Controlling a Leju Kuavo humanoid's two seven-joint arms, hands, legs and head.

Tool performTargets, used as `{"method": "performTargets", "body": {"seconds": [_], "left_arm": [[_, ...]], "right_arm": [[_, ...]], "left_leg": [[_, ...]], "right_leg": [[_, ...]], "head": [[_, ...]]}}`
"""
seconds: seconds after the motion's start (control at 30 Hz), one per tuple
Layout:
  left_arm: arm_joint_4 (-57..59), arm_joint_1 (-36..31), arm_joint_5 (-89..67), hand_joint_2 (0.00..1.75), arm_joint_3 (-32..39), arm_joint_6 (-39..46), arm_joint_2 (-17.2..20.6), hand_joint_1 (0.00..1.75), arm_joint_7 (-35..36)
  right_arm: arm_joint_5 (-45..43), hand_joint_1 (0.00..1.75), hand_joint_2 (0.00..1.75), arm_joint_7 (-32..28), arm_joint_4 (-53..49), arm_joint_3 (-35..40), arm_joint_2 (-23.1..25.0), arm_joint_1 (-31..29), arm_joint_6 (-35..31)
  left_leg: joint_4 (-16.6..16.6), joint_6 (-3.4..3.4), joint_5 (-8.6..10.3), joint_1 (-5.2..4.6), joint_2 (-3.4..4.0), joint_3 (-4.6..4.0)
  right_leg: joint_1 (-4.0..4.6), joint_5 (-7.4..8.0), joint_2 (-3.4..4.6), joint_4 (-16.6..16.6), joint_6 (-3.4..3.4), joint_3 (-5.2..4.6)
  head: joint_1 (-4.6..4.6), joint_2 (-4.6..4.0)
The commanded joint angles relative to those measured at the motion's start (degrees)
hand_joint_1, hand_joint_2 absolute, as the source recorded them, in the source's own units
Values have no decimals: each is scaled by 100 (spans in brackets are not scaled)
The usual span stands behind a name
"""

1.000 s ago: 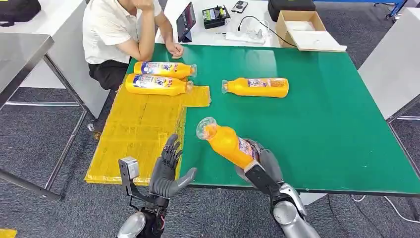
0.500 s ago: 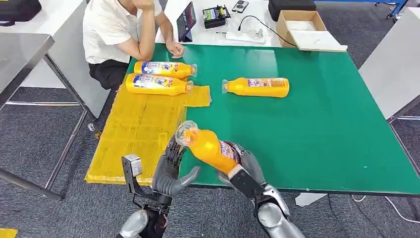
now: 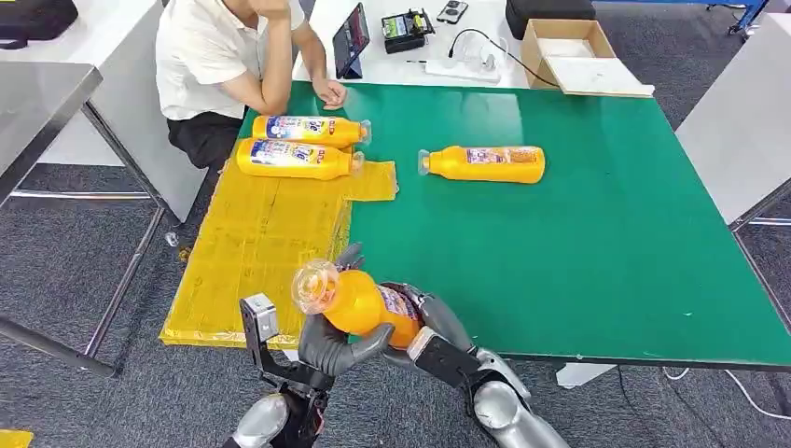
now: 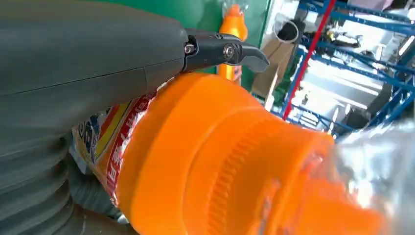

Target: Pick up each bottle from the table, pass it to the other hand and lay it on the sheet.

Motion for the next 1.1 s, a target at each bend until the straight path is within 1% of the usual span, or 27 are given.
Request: {"method": "performTargets", "body": {"seconds": [0.03, 0.27, 0.3, 0.33, 0.37, 0.4, 0.43, 0.63, 0.7, 0.73, 0.8, 0.87, 0.9, 1.1], "left_arm": [[399, -225, 32, 175, -196, -77, 119, 0, 28], [399, -225, 32, 175, -196, -77, 119, 0, 28], [399, -225, 32, 175, -196, -77, 119, 0, 28], [399, -225, 32, 175, -196, -77, 119, 0, 28], [399, -225, 32, 175, -196, -77, 119, 0, 28], [399, -225, 32, 175, -196, -77, 119, 0, 28], [399, -225, 32, 175, -196, -77, 119, 0, 28], [399, -225, 32, 175, -196, -77, 119, 0, 28], [399, -225, 32, 175, -196, -77, 119, 0, 28], [399, -225, 32, 175, -196, -77, 119, 0, 28], [399, -225, 32, 175, -196, -77, 119, 0, 28], [399, -225, 32, 175, -196, -77, 119, 0, 28], [399, -225, 32, 175, -196, -77, 119, 0, 28], [399, -225, 32, 175, -196, -77, 119, 0, 28]], "right_arm": [[-10, 175, 175, 16, 245, 386, -145, -384, 59], [-10, 175, 175, 16, 245, 386, -145, -384, 59], [-10, 175, 175, 16, 245, 386, -145, -384, 59], [-10, 175, 175, 16, 245, 386, -145, -384, 59], [-10, 175, 175, 16, 245, 386, -145, -384, 59], [-10, 175, 175, 16, 245, 386, -145, -384, 59], [-10, 175, 175, 16, 245, 386, -145, -384, 59], [-10, 175, 175, 16, 245, 386, -145, -384, 59], [-10, 175, 175, 16, 245, 386, -145, -384, 59], [-10, 175, 175, 16, 245, 386, -145, -384, 59], [-10, 175, 175, 16, 245, 386, -145, -384, 59], [-10, 175, 175, 16, 245, 386, -145, -384, 59], [-10, 175, 175, 16, 245, 386, -145, -384, 59], [-10, 175, 175, 16, 245, 386, -145, -384, 59]], "left_leg": [[-7, 10, -3, -4, 9, 19], [-6, 8, -3, -5, 9, 14], [-14, 18, -8, -7, 16, 40], [-5, 7, -2, -3, 6, 11], [-9, 13, -5, -5, 10, 25], [-7, 9, -3, -4, 8, 16], [-9, 13, -5, -4, 12, 25], [-6, 7, -2, -4, 7, 12], [-8, 12, -5, -3, 12, 24], [-4, 7, -3, -2, 8, 11], [-12, 15, -6, -5, 13, 32], [-6, 8, -3, -2, 9, 13], [-9, 12, -5, -5, 12, 24], [-8, 12, -4, -5, 11, 22]], "right_leg": [[1, -3, -4, -5, -11, 17], [-1, -2, -1, -4, -8, 12], [1, -8, -6, -11, -18, 37], [0, -1, -2, -3, -6, 9], [1, -4, -5, -7, -12, 22], [1, -2, -3, -5, -9, 14], [2, -4, -4, -7, -13, 23], [0, -2, -2, -3, -7, 10], [3, -4, -3, -6, -13, 22], [1, -2, -2, -4, -7, 10], [2, -5, -6, -9, -16, 29], [2, -1, -2, -5, -9, 12], [1, -4, -3, -7, -12, 21], [0, -4, -4, -6, -12, 20]], "head": [[0, 0], [0, 0], [0, 0], [0, 0], [0, 0], [0, 0], [0, 0], [0, 0], [0, 0], [0, 0], [0, 0], [0, 0], [0, 0], [0, 0]]}}
